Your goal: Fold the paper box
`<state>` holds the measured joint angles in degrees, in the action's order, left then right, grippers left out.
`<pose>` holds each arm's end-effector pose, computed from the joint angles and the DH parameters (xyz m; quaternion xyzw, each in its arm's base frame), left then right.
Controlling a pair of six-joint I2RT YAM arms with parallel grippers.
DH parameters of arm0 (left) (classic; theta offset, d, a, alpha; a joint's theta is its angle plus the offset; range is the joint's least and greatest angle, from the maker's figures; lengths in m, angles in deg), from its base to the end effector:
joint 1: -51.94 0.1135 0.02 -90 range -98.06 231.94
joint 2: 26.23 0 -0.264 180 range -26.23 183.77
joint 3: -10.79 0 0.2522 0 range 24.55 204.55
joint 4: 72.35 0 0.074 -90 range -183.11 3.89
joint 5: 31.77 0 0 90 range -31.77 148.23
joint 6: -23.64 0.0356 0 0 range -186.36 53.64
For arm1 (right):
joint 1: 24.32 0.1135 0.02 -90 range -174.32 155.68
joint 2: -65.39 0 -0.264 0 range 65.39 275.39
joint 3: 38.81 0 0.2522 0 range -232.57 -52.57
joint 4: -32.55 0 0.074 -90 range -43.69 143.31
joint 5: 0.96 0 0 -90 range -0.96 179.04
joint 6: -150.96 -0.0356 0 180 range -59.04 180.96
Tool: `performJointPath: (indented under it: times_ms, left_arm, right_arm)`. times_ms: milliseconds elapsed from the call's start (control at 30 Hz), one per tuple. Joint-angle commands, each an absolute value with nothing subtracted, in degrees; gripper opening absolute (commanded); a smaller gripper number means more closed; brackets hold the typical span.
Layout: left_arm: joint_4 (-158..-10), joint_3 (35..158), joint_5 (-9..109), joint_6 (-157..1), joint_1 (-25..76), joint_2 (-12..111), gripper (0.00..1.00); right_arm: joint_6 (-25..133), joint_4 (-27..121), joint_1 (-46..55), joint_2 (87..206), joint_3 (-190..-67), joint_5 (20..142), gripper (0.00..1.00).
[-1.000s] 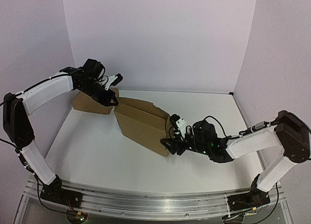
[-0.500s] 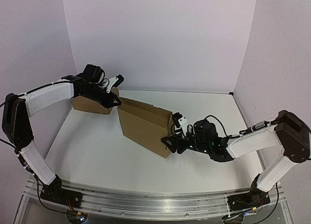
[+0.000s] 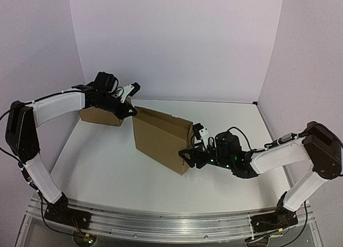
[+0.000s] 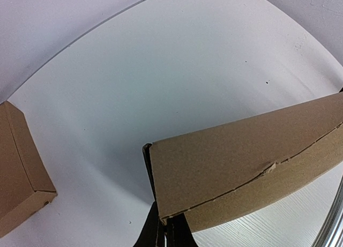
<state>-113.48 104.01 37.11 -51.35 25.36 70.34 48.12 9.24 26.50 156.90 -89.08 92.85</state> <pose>0.3327 -0.1808 0.2859 0.3881 0.8223 -0.2065 0.3613 0.2045 0.2472 0.1774 -0.2445 0.7706 0.2872 0.5137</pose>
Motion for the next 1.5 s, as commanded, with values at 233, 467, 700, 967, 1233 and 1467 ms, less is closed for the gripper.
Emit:
performJointPath:
  times_ms: [233, 467, 700, 967, 1233, 1467]
  left_arm:
    - [-126.2, 103.05, 33.5, -44.59, 21.18, 74.01, 0.0]
    - [-126.97, 104.25, 36.14, -31.42, 21.18, 74.53, 0.0]
    - [-128.92, 106.29, 35.15, -22.86, 21.26, 75.98, 0.0]
    - [-129.76, 108.59, 35.0, -17.15, 21.26, 76.31, 0.0]
    - [-132.75, 112.4, 31.34, -8.93, 21.1, 78.97, 0.0]
    - [-134.85, 114.18, 29.07, -3.84, 20.45, 80.51, 0.0]
  right_arm:
    - [47.22, 11.62, 26.16, 159.05, -90.48, 90.68, 0.49]
    - [51.43, 16.15, 26.13, 150.22, -86.76, 90.65, 0.66]
    - [57.37, 28.92, 26.17, 141.01, -86.0, 85.87, 0.88]
    - [67.15, 35.3, 26.19, 132.78, -85.71, 75.9, 0.98]
    - [83.54, 64.5, 26.27, 128.31, -102.85, 74.77, 0.95]
    - [100.34, 69.51, 29.53, 136.81, -117.54, 72.22, 0.95]
